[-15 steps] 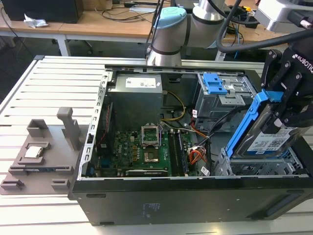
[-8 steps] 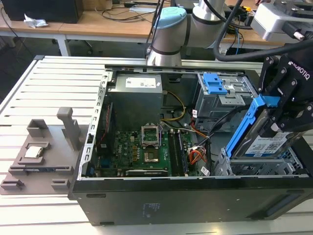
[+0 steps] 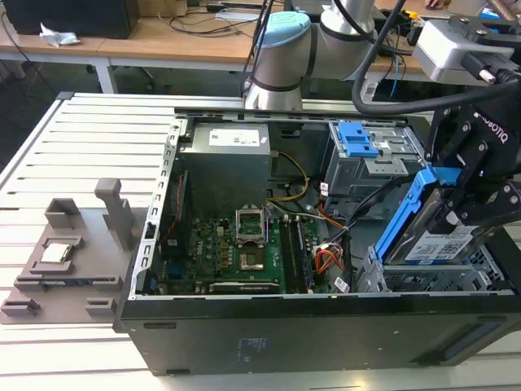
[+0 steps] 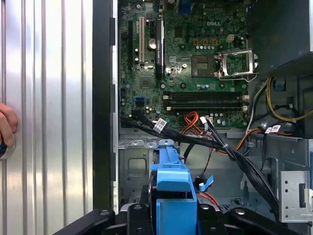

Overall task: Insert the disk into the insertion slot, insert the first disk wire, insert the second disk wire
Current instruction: 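Insert the disk into the insertion slot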

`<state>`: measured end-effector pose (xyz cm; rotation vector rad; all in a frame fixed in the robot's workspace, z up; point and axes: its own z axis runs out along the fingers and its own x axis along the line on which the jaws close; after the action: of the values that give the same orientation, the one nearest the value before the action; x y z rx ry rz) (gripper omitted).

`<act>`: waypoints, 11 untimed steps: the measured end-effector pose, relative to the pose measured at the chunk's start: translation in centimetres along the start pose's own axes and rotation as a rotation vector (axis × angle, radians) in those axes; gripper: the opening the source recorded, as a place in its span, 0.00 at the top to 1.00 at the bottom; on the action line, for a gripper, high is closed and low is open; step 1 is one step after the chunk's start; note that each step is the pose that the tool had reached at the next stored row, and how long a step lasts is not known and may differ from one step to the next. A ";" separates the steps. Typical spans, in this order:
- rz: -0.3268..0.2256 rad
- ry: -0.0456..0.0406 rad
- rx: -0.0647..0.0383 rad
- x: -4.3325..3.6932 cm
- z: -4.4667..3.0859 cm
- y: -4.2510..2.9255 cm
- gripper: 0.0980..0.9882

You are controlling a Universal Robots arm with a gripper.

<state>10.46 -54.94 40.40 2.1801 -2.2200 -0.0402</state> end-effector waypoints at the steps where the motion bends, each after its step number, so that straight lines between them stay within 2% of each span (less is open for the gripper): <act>1: 0.000 0.0000 0.000 0.00 0.10 0.00 0.70; 11: 0.000 0.0000 0.000 0.00 0.96 -0.04 0.70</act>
<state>10.46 -54.94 39.44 2.1801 -2.2201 -0.0402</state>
